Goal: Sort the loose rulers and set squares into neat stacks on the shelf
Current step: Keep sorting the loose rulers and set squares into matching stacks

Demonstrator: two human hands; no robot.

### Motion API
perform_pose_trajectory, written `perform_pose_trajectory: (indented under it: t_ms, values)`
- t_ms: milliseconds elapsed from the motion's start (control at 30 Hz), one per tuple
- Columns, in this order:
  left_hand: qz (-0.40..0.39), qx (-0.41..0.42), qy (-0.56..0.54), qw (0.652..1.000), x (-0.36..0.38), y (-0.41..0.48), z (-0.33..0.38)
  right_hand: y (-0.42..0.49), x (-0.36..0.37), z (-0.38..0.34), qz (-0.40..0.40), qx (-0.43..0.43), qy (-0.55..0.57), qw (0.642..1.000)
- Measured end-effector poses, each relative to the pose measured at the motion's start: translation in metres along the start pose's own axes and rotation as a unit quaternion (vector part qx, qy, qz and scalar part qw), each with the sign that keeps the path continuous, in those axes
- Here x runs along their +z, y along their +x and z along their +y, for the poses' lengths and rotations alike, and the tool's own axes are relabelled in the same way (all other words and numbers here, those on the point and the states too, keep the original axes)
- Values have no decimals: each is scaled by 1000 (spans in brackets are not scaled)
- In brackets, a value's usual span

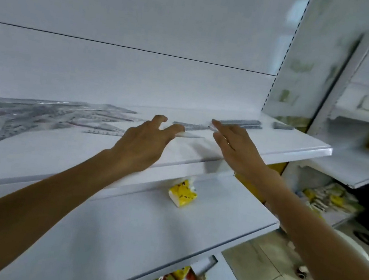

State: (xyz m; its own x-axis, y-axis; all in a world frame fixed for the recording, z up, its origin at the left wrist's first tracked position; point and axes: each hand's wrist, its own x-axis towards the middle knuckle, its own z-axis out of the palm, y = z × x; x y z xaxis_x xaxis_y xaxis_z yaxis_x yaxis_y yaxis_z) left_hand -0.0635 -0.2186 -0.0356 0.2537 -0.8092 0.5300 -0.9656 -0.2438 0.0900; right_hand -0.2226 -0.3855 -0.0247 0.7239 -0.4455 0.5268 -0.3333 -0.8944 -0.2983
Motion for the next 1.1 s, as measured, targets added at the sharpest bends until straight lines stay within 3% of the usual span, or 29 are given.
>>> perform_pose_trajectory:
  t_ms: [233,467,633,900,1100]
  values:
    - [-52,-35,-139,988,68,82,64,20,-34,117,-11,-8,-14,1000]
    - [-78,-100,-174,977,93,126,84,69,-32,185,-16,-14,-4,1000]
    - [-16,-142,-145,979,83,118,66,106,1,171,-32,-80,29,996]
    - [-15,-206,-29,978,52,88,29,150,41,113,-98,-174,76,977]
    - [-15,-205,21,978,45,66,11,163,67,86,-159,-169,77,970]
